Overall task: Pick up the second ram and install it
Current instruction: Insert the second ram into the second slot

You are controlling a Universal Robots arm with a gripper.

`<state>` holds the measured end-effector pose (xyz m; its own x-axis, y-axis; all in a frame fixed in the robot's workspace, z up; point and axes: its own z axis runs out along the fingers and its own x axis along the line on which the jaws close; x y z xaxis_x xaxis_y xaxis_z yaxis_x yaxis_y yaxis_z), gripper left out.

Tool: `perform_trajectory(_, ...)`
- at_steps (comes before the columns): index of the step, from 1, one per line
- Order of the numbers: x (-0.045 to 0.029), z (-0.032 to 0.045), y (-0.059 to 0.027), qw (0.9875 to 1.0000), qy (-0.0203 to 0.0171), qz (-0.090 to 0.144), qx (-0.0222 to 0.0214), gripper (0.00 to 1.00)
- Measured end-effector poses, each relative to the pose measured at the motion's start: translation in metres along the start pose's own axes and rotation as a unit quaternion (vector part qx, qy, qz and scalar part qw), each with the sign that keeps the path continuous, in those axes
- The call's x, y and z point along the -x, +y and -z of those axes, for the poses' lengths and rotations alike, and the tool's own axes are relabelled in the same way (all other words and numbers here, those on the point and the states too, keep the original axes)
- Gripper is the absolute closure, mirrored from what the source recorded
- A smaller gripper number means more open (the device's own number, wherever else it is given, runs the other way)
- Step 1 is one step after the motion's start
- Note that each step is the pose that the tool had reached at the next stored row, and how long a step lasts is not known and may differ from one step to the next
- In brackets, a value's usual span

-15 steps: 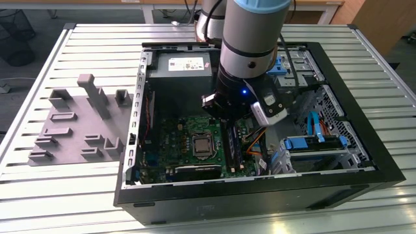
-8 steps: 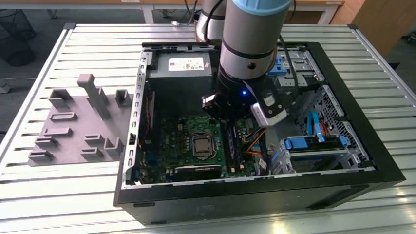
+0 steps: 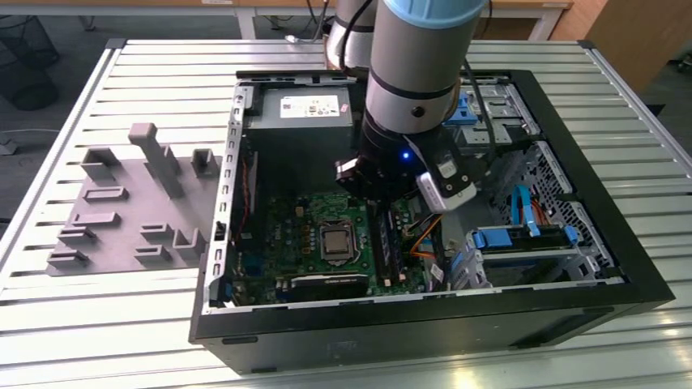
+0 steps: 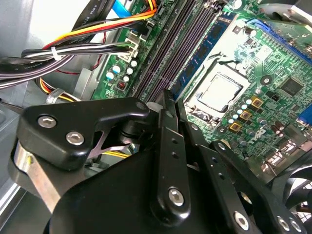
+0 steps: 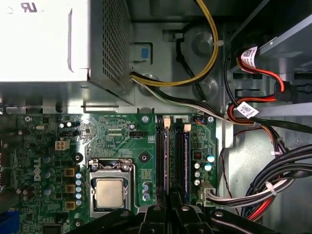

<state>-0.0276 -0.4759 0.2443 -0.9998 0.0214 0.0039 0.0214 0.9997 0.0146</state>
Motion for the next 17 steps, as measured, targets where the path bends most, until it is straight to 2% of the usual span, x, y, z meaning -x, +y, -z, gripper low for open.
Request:
perform_trajectory(6, 0.0012, -0.0029, -0.0013, 1.0000, 0.0008, 0.000, -0.0001, 0.86)
perform_trajectory(15, 0.0016, -0.0173, -0.0021, 1.0000, 0.0026, 0.001, -0.0002, 0.86)
perform_trajectory(17, 0.0016, -0.0183, -0.0021, 1.0000, 0.0029, 0.001, -0.0002, 0.86)
